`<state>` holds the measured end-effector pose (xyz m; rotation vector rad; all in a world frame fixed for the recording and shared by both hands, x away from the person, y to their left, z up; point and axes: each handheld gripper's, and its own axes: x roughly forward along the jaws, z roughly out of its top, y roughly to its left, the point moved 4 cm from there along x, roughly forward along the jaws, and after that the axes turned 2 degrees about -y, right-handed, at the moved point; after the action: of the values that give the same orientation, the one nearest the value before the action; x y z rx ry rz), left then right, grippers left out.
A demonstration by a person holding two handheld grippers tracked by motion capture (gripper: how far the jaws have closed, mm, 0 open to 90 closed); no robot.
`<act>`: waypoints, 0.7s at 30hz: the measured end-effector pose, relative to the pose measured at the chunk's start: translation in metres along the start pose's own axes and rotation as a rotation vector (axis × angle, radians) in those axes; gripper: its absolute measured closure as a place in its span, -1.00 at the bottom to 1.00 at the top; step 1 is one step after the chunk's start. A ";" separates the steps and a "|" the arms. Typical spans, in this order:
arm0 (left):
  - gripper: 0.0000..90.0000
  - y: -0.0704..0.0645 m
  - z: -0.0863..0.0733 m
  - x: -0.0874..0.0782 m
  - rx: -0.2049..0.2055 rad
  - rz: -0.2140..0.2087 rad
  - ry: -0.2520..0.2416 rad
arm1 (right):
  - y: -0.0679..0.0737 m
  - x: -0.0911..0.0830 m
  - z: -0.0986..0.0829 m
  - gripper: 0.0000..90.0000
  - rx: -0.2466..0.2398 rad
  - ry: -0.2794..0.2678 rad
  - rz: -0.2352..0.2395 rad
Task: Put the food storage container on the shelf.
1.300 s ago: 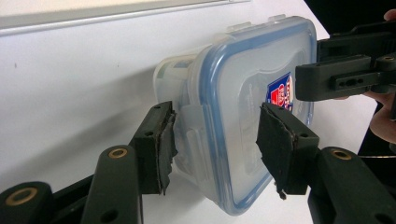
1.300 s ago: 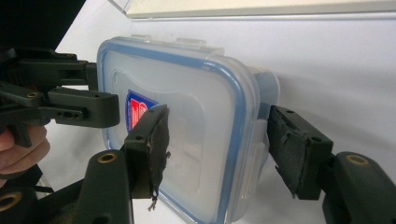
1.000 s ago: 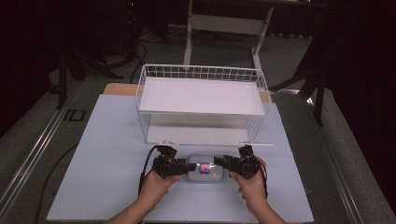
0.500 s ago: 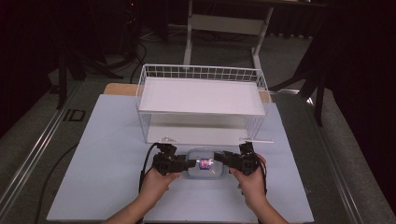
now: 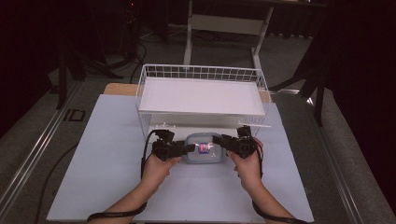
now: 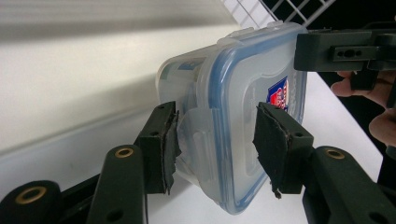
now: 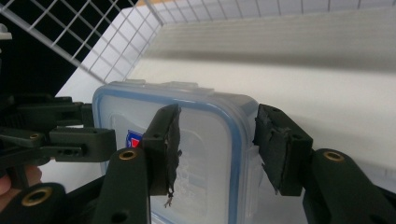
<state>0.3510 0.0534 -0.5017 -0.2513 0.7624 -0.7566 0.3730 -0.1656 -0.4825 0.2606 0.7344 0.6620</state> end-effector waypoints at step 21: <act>0.13 0.037 0.019 0.030 -0.019 0.007 -0.040 | -0.016 0.035 0.009 0.10 -0.080 -0.162 -0.082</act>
<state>0.3977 0.0578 -0.5212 -0.2801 0.7325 -0.7359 0.4056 -0.1552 -0.5019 0.2070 0.5597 0.5833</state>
